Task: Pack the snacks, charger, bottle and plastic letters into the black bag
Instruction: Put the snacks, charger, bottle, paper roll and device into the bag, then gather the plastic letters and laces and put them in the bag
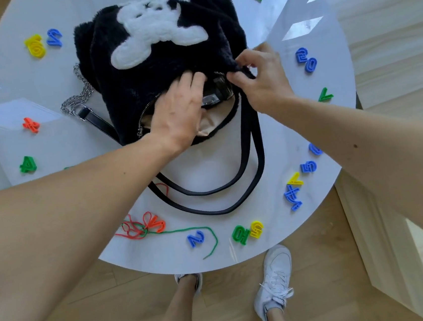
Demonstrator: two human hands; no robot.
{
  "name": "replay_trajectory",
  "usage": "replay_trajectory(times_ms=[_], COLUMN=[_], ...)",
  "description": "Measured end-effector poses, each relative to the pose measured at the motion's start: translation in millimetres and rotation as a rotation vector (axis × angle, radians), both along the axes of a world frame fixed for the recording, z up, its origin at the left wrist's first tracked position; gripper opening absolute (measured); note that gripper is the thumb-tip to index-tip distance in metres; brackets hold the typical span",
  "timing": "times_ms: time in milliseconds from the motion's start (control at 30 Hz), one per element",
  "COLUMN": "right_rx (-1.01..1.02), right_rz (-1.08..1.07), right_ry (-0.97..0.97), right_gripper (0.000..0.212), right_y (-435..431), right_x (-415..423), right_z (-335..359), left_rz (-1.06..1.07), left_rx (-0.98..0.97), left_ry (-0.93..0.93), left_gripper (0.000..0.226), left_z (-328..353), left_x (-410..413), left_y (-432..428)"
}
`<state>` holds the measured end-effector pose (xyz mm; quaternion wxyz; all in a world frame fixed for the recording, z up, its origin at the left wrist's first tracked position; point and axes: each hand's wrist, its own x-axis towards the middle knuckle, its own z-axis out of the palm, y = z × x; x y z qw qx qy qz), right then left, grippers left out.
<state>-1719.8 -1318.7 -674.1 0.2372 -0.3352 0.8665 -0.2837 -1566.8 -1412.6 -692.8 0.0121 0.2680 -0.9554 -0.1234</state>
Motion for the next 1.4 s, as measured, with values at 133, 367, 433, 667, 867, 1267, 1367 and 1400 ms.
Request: replay_trajectory(times_ms=[133, 367, 433, 667, 867, 1267, 1367, 1400], right_rx=[-0.053, -0.172, -0.137, -0.020, -0.015, 0.026, 0.137, 0.220], right_rz=[0.057, 0.041, 0.033, -0.031, -0.060, -0.267, -0.163, -0.112], right_ry=[-0.041, -0.192, -0.181, -0.131, -0.156, -0.143, -0.221, -0.255], right_gripper=[0.011, 0.029, 0.026, 0.011, 0.025, 0.040, 0.037, 0.040], right_y=[6, 12, 12, 24, 35, 119, 157, 169], right_x=[-14, -25, -24, -19, -14, 18, 71, 91], right_z=[14, 35, 34, 9, 8, 24, 24, 23], left_rz=[0.038, 0.141, 0.124, 0.024, 0.008, -0.011, 0.063, 0.096], left_rx=[0.074, 0.110, 0.100, 0.173, 0.166, 0.334, 0.338, 0.363], left_ry=[-0.011, -0.110, -0.130, -0.145, -0.098, 0.164, 0.298, 0.284], left_gripper=[0.052, 0.068, 0.071, 0.058, 0.056, 0.058, 0.038, 0.030], left_z=[1, 2, 2, -5, -5, 38, 44, 42], left_x=[0, -5, -6, 0, 5, 45, 82, 98], left_y=[-5, -8, -6, -12, -8, 49, 87, 103])
